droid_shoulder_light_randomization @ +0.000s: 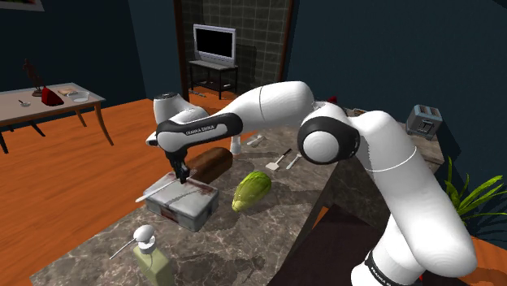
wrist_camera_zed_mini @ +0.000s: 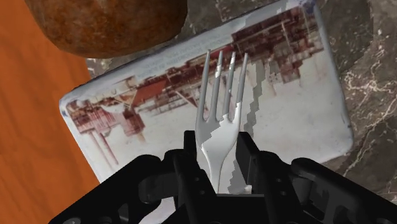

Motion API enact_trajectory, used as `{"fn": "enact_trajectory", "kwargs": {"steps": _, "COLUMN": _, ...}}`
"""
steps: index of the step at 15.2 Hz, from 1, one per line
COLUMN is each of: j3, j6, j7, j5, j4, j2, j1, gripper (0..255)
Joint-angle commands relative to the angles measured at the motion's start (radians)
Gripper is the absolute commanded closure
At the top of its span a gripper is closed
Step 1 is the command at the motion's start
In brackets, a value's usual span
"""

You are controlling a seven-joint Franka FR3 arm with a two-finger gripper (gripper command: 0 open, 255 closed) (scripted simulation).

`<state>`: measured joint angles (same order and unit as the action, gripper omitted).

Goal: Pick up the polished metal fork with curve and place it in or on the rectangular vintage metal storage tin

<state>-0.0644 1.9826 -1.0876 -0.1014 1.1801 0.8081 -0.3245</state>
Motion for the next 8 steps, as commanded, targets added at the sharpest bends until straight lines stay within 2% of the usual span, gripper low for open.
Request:
{"fn": "enact_trajectory", "kwargs": {"steps": 1, "j3": 0.001, "j6": 0.019, "j7": 0.002, "j5": -0.001, "j4": 0.007, "j2": 0.012, "j1": -0.001, "gripper": 255}}
{"fn": "enact_trajectory", "kwargs": {"steps": 8, "j3": 0.003, "j6": 0.086, "j7": 0.006, "j5": -0.005, "j4": 0.028, "j2": 0.057, "j1": -0.001, "gripper": 255}}
